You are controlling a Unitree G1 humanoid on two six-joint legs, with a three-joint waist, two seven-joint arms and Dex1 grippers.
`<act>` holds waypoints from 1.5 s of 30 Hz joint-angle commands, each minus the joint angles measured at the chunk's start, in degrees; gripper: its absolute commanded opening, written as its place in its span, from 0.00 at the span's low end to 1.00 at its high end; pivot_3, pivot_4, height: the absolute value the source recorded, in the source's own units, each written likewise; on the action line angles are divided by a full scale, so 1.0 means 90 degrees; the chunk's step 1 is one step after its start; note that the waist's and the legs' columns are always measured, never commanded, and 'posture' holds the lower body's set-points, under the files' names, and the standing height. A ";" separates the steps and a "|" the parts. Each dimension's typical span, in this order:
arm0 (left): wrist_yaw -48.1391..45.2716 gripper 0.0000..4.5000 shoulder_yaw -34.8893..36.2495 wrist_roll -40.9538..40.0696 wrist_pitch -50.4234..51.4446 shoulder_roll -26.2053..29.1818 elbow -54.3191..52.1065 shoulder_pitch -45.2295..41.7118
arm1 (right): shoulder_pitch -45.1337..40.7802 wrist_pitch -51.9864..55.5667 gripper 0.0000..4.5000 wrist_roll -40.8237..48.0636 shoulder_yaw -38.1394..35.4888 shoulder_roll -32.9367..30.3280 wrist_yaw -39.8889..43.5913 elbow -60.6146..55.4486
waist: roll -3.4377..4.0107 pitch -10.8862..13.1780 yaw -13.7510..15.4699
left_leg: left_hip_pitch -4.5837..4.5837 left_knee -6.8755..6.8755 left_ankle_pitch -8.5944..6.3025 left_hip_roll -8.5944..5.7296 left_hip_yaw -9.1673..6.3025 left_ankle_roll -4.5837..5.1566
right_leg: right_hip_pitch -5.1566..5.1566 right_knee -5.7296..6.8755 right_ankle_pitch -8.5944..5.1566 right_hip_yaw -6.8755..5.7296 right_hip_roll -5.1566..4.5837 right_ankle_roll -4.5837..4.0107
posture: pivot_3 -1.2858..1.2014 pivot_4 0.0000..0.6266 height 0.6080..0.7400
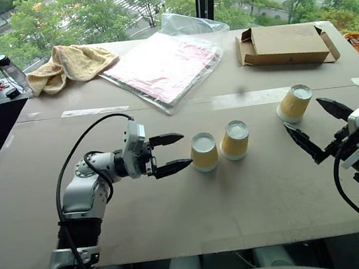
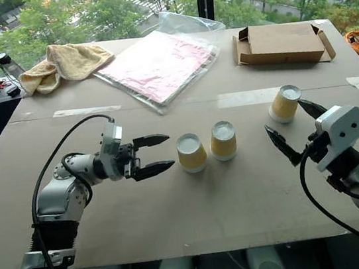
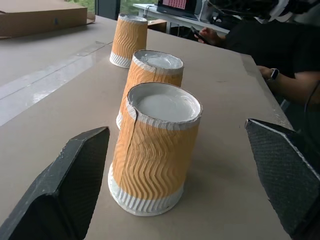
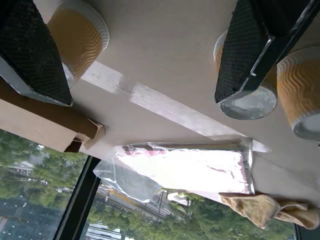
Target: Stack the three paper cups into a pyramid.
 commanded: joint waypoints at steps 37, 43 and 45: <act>0.0075 1.00 0.1832 -0.2028 0.0426 0.0395 -0.1627 0.1933 | -0.3553 0.2168 0.49 0.1482 0.0367 -0.0006 0.0814 0.1162 | 0.0043 0.0025 -0.0064 | -0.0002 -0.0019 0.0000 0.0004 0.0001 0.0001 | -0.0016 0.0000 0.0000 0.0003 0.0005 -0.0001 | 0.52 0.24 1.00; -0.0617 1.00 0.2160 -0.2062 0.0334 0.0656 -0.0965 0.2284 | -0.4250 0.3430 0.49 0.2411 0.0993 -0.0095 0.0379 0.0191 | 0.0038 0.0022 -0.0049 | -0.0005 -0.0015 0.0000 0.0006 0.0000 0.0001 | -0.0017 -0.0001 -0.0001 -0.0002 0.0001 -0.0003 | 0.52 0.24 1.00; -0.0702 1.00 0.2155 -0.1994 0.0293 0.0656 -0.0875 0.2297 | -0.4399 0.3647 0.49 0.2476 0.1206 -0.0133 0.0316 0.0098 | 0.0032 0.0021 -0.0023 | -0.0007 -0.0012 0.0000 0.0004 0.0004 0.0001 | -0.0015 -0.0007 -0.0007 0.0000 -0.0002 -0.0014 | 0.52 0.24 1.00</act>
